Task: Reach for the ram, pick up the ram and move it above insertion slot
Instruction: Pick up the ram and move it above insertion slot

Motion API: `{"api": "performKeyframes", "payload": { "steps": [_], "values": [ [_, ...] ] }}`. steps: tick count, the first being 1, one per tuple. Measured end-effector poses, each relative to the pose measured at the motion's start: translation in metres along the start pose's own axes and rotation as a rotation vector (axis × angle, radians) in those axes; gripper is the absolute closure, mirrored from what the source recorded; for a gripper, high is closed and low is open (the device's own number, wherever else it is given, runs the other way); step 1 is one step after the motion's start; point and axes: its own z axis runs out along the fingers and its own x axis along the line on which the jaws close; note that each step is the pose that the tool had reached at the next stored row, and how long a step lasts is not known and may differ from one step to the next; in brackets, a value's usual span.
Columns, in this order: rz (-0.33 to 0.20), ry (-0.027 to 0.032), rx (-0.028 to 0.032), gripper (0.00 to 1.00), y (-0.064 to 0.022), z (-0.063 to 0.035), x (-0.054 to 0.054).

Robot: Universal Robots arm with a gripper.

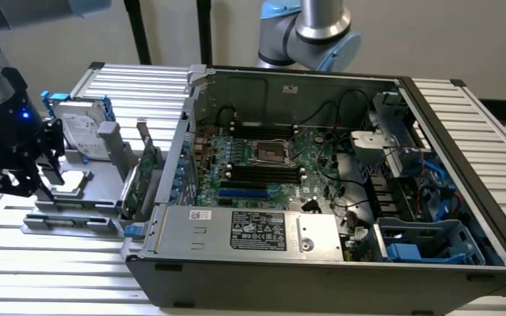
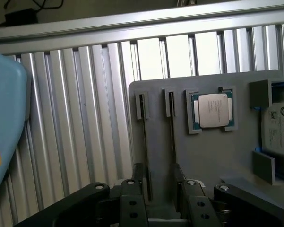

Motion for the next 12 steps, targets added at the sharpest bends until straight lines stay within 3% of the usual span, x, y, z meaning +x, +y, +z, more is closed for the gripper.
{"api": "performKeyframes", "payload": {
  "steps": [12],
  "values": [
    [-0.006, 0.0, 0.0001, 0.64, -0.0002, 0.0217, 0.002]
  ]
}}
